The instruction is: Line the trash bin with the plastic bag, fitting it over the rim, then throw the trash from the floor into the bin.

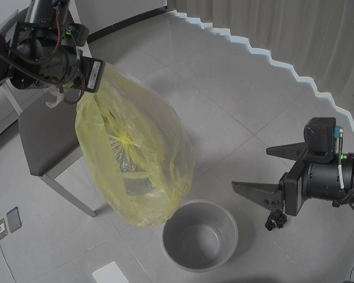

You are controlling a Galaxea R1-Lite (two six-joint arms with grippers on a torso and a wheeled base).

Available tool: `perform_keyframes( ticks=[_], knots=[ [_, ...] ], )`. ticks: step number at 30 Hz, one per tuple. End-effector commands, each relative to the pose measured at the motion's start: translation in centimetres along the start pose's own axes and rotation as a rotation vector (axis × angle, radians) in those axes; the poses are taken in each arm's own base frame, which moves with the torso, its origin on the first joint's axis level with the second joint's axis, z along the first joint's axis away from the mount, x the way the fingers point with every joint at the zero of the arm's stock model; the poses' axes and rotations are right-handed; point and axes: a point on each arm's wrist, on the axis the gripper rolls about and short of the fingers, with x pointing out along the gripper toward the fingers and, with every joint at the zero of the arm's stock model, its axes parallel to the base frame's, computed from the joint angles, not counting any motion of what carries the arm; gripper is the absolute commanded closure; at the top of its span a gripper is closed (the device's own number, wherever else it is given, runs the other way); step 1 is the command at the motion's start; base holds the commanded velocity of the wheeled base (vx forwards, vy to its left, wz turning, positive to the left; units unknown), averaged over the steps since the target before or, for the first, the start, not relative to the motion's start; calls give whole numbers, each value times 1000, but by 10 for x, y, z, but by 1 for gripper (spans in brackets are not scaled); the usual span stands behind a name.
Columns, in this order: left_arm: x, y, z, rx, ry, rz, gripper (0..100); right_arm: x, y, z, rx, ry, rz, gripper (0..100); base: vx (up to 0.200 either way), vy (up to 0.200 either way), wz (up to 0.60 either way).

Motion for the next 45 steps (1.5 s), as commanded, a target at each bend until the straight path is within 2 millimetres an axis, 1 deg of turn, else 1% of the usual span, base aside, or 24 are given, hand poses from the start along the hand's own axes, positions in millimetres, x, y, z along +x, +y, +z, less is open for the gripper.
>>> perform_keyframes(
  ticks=[1, 4, 7, 10, 13, 14, 15, 17, 18, 19, 21, 22, 23, 24, 26, 27, 28, 29, 33, 36, 41, 45],
  knots=[
    [12, -20, -6, 48, 58, -34, 100, 10, 12, -8, -35, 40, 7, 0, 0, 0, 0],
    [15, -25, -11, 73, 97, -49, 100, 14, 20, -15, -81, 68, 21, 0, 0, 0, 0],
    [15, -26, -13, 87, 116, -55, 100, 17, 22, -22, -128, 93, 30, 0, 0, 0, 0],
    [15, -23, -14, 83, 122, -48, 100, 17, 22, -23, -151, 97, 29, 0, 0, 0, 0],
    [6, -15, -14, 63, 132, -43, 100, 15, 21, -23, -152, 96, 28, 0, 0, 0, 0],
    [6, -15, -14, 63, 132, -43, 100, 15, 21, -23, -152, 96, 28, 0, 0, 0, 0],
    [-8, -10, -21, 30, 192, -58, 100, 13, 20, -27, -154, 106, 26, 0, 0, 0, 0],
    [-23, -6, -28, 12, 261, -77, 100, 13, 20, -32, -160, 123, 27, 0, 0, 0, 0],
    [-42, 1, -34, -49, 305, -79, 100, 12, 19, -36, -165, 135, 25, 0, 0, 0, 0],
    [-53, 5, -32, -106, 289, -80, 100, 10, 18, -38, -169, 138, 25, 0, 0, 0, 0],
    [-74, 14, -18, -250, 144, -80, 100, 5, 17, -37, -174, 129, 24, 0, 0, 0, 0],
    [-76, 15, -17, -256, 133, -81, 100, 5, 16, -37, -175, 129, 23, 0, 0, 0, 0],
    [-100, 35, -4, -354, -36, -68, 100, 4, 15, -38, -178, 127, 21, 0, 0, 0, 0],
    [-108, 42, -6, -392, -124, -58, 100, 3, 15, -39, -178, 130, 17, 0, 0, 0, 0],
    [-93, 34, -22, -389, -191, -43, 100, 3, 14, -39, -178, 132, 16, 0, 0, 0, 0],
    [-88, 34, -25, -388, -248, -24, 100, 3, 14, -39, -178, 130, 16, 0, 0, 0, 0],
    [-86, 36, -25, -377, -313, 1, 100, 3, 14, -38, -177, 129, 12, 0, 0, 0, 0],
    [-85, 37, -24, -370, -335, 11, 100, 3, 14, -38, -179, 129, 7, 0, 0, 0, 0],
    [-86, 36, -23, -387, -340, 3, 100, 10, 15, -37, -182, 132, -19, 0, 0, 0, 0],
    [-92, 29, -18, -408, -363, -35, 100, 16, 18, -32, -178, 114, -28, 0, 0, 0, 0],
    [-112, 22, -3, -459, -425, -110, 100, 31, 31, -27, -181, 69, -54, 0, 0, 0, 0],
    [-119, 23, 3, -472, -452, -121, 100, 40, 40, -24, -180, 33, -60, 0, 0, 0, 0]
  ],
)
